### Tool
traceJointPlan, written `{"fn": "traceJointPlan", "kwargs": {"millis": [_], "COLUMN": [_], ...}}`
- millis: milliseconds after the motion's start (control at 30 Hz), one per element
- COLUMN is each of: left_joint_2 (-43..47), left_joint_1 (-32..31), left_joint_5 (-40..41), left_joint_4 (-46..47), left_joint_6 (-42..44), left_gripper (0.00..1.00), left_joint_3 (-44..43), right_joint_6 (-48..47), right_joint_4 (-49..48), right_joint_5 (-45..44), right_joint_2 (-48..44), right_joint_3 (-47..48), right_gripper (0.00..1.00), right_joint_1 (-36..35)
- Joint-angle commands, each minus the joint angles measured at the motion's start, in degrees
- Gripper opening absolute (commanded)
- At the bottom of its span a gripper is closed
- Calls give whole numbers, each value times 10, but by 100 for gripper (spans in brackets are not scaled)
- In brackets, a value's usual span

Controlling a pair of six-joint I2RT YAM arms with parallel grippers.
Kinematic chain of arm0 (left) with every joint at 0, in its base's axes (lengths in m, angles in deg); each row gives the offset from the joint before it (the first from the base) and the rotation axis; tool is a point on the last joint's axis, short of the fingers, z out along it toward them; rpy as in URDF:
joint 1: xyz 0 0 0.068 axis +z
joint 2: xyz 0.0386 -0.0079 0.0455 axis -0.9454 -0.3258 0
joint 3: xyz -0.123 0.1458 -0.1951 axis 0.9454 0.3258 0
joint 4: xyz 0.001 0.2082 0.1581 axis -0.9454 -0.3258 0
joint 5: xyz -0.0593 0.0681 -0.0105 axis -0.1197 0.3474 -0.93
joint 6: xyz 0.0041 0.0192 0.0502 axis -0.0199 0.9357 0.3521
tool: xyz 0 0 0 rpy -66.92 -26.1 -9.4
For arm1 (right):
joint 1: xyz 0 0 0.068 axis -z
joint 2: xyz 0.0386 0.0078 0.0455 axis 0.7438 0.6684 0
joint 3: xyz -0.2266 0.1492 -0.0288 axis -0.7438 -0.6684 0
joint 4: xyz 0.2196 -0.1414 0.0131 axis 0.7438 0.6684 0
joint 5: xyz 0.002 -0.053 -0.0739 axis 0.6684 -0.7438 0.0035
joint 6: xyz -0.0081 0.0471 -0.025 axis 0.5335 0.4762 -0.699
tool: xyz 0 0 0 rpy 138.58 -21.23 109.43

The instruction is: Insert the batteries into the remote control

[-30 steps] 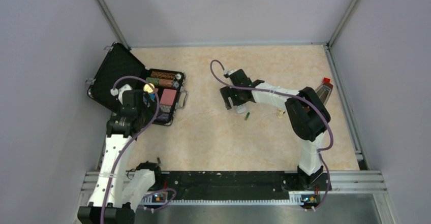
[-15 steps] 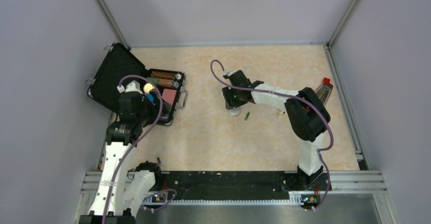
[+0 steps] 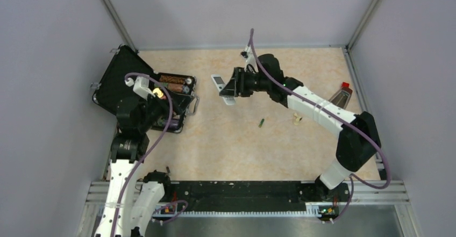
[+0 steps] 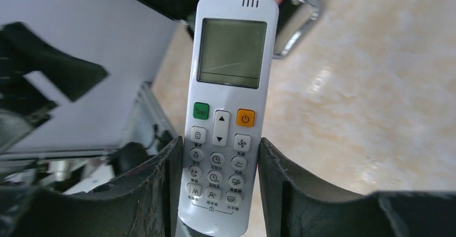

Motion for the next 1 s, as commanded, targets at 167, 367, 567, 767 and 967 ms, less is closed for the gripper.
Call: {"fn": "traceJointPlan", "kwargs": {"millis": [167, 367, 567, 767, 967], "left_joint_2": [-19, -63, -123, -133, -136], "left_joint_1": [-1, -26, -79, -88, -92], "left_joint_5": [-106, -113, -99, -63, -55], "left_joint_4": [319, 421, 447, 495, 513], "left_joint_6": [-191, -247, -265, -294, -311], "left_gripper": [92, 94, 95, 97, 98], "left_joint_3": [47, 54, 43, 47, 58], "right_joint_6": [349, 465, 537, 544, 547], "right_joint_4": [-325, -451, -533, -533, -535], "right_joint_5": [119, 138, 158, 159, 162], "right_joint_2": [-62, -56, -39, -34, -28], "right_joint_3": [-58, -95, -106, -113, -112], "right_gripper": [37, 36, 36, 35, 34], "right_joint_1": [-6, -9, -23, -30, -33]}}
